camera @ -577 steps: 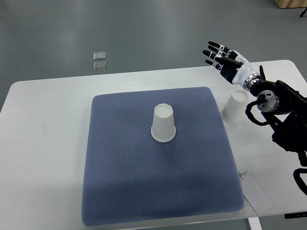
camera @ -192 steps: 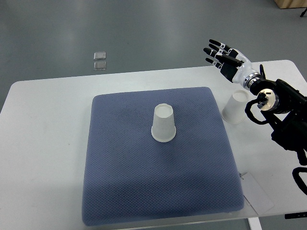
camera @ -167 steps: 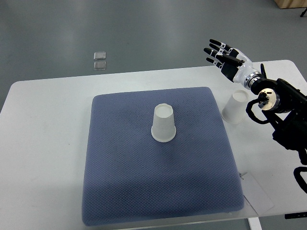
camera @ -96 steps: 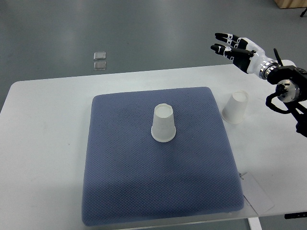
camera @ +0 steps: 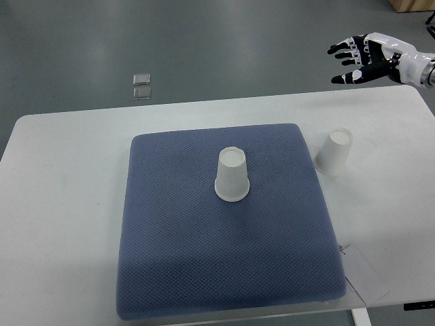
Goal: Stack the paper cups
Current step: 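Lower the right hand toward the white paper cup beside the pad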
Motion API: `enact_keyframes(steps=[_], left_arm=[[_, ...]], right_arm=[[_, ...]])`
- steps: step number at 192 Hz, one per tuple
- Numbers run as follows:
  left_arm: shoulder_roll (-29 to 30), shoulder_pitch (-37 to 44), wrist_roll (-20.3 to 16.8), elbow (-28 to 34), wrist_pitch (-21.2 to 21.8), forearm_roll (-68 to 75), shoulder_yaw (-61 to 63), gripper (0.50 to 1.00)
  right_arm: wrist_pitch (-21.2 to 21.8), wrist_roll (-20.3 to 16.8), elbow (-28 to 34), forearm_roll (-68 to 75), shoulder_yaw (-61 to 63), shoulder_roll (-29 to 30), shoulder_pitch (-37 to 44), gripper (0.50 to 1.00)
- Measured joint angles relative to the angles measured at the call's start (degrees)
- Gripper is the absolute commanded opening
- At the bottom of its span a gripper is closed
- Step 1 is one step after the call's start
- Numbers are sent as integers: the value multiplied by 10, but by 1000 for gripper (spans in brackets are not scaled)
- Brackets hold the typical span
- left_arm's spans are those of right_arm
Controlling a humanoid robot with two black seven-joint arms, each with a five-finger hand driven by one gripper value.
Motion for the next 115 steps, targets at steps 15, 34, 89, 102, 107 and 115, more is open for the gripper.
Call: enact_keyframes(steps=[15, 34, 89, 102, 107, 115], left_arm=[[0, 0, 0, 0, 0, 0, 0, 1000], [0, 0, 0, 0, 0, 0, 0, 1000], [0, 0, 0, 0, 0, 0, 0, 1000], [0, 0, 0, 0, 0, 0, 0, 1000], [0, 0, 0, 0, 0, 0, 0, 1000], [0, 0, 0, 0, 0, 0, 0, 1000]], right_arm=[[0, 14, 15, -54, -17, -14, 1, 897], [-2, 27, 35, -113, -36, -27, 8, 897], [-39, 34, 58, -228, -90, -35, 17, 893], [-50, 37, 59, -240, -106, -35, 19, 893], [-54, 38, 59, -243, -111, -35, 19, 893], [-59, 39, 59, -245, -120, -35, 20, 895]])
